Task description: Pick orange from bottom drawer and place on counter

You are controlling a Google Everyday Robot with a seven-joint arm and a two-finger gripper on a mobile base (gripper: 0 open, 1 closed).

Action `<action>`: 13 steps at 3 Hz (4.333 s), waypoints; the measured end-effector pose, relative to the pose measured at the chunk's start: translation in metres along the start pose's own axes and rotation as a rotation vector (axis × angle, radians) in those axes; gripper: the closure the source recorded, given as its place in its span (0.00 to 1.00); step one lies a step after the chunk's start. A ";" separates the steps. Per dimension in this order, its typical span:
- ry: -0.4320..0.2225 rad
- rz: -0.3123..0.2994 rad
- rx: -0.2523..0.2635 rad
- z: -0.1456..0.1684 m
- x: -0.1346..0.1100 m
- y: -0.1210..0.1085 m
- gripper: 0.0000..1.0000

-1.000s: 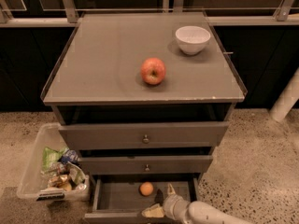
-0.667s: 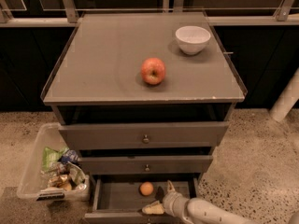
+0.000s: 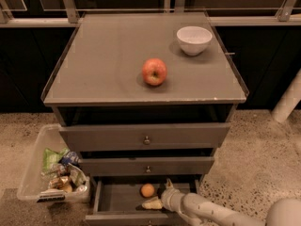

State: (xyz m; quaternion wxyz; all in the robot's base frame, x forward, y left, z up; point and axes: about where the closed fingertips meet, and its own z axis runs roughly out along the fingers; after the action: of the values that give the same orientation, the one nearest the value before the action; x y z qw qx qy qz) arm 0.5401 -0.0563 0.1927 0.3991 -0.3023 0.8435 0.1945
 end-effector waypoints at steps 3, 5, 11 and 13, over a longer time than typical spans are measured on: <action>0.028 -0.034 -0.018 0.071 0.013 -0.006 0.00; -0.016 -0.038 -0.003 0.091 0.002 -0.007 0.17; 0.095 -0.028 -0.001 0.020 0.006 -0.040 1.00; 0.198 0.132 0.072 -0.075 0.032 -0.068 1.00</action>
Offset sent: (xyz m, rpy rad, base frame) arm 0.0389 0.0306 -0.0701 -0.0701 0.0290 0.0620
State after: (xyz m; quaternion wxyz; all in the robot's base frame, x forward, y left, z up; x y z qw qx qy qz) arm 0.5281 -0.1608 0.2065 0.3106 -0.2496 0.9033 0.1591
